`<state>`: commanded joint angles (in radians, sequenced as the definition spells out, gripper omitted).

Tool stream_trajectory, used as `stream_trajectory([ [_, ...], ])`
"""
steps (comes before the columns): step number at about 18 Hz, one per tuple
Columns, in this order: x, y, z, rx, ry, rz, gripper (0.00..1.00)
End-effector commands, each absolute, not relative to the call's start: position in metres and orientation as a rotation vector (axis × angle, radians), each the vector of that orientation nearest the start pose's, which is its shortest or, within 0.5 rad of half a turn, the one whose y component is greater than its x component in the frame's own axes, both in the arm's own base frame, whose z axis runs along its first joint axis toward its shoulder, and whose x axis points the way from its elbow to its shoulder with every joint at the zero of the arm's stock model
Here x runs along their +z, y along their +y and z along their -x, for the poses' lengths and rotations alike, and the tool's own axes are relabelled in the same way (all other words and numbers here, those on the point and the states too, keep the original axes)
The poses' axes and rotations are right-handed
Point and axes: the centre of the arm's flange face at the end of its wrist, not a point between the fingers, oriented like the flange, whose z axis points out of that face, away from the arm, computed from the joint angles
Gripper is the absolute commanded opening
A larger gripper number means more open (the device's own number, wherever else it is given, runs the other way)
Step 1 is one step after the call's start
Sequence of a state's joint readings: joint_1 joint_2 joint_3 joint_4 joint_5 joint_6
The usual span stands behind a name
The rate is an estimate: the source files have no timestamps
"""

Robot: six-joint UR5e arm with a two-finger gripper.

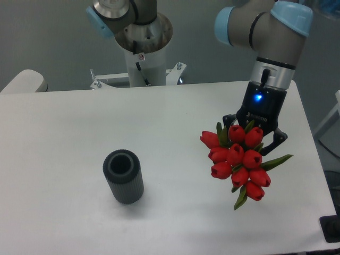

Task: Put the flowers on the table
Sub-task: 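Carry the red tulip bunch in the gripper toward the grey vase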

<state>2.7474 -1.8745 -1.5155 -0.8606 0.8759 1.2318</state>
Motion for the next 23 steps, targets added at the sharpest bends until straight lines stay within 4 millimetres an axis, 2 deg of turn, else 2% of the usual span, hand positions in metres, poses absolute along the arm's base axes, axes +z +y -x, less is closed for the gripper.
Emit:
stream_trajectory([
  [5,0.445,0.424,0.505,0.228,0.26,2.356,0.3],
  [7,0.443,0.437,0.495,0.241,0.293,2.375,0.29],
  [10,0.443,0.44,0.494,0.274,0.297,2.423,0.29],
  [12,0.446,0.453,0.486,0.305,0.325,2.458,0.29],
  [16,0.431,0.484,0.457,0.404,0.396,2.625,0.29],
  [19,0.424,0.484,0.452,0.432,0.398,2.69,0.29],
  [23,0.402,0.473,0.449,0.475,0.381,2.82,0.29],
])
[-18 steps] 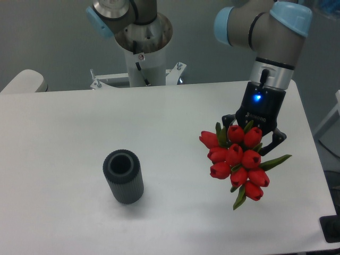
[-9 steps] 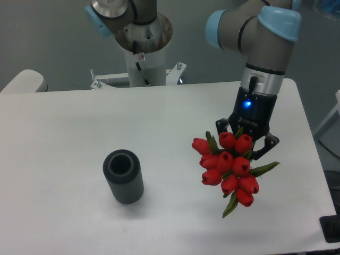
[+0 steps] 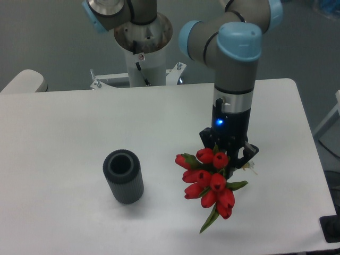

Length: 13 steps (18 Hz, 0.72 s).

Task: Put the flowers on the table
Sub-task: 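Carry the red tulip bunch in the gripper toward the grey vase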

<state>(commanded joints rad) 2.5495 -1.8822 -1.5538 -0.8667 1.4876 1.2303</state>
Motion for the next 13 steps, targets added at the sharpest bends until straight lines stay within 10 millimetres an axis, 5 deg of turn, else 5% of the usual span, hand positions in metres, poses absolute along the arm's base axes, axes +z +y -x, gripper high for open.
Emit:
stream_trajectory([
  [13,0.317,0.445,0.444,0.403,0.104,3.111,0.29],
])
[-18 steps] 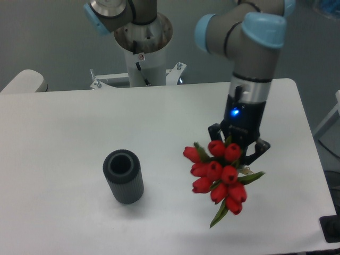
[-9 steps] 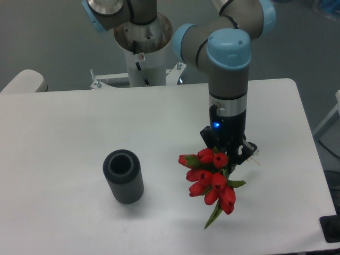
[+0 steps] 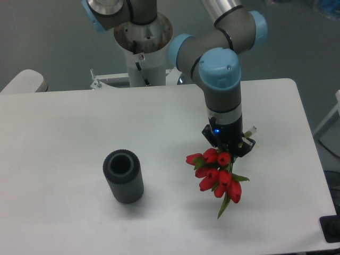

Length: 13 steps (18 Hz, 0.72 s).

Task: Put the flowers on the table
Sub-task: 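Carry the red tulip bunch in the gripper toward the grey vase, then lower the held tulips down onto the table surface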

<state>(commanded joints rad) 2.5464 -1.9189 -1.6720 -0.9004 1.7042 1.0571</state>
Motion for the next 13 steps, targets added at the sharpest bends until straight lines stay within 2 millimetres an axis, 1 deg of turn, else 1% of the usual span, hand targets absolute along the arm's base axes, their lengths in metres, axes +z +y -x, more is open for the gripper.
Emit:
stream_trajectory([
  [2,0.311,0.448,0.442,0.391,0.105,3.118,0.29],
  [3,0.304,0.455,0.437,0.383,0.117,3.127,0.29],
  [4,0.301,0.458,0.434,0.39,0.116,3.138,0.29],
  [6,0.291,0.456,0.432,0.392,0.121,3.171,0.29],
  [8,0.279,0.46,0.428,0.385,0.139,3.184,0.29],
  [11,0.268,0.463,0.429,0.379,0.153,3.206,0.29],
  [13,0.26,0.469,0.43,0.371,0.166,3.209,0.29],
])
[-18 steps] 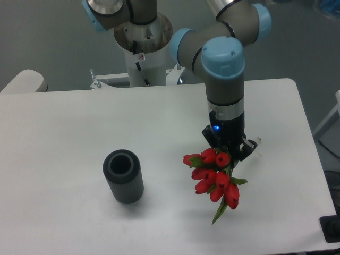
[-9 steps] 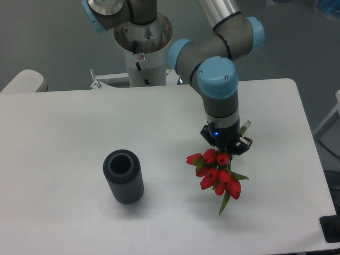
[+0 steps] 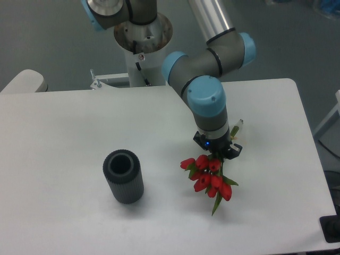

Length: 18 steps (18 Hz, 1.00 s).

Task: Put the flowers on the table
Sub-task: 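Lower the held tulips down onto the table surface, then open the gripper to release the tulips and lift away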

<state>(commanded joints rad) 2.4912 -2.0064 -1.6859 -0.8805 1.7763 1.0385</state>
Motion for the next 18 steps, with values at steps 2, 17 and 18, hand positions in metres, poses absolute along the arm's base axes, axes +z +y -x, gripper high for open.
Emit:
stream_trajectory([
  [2,0.252,0.473,0.427,0.357,0.186,3.213,0.3],
  [17,0.219,0.506,0.435,0.369,0.245,3.2,0.54],
  [18,0.226,0.508,0.438,0.389,0.239,3.187,0.73],
])
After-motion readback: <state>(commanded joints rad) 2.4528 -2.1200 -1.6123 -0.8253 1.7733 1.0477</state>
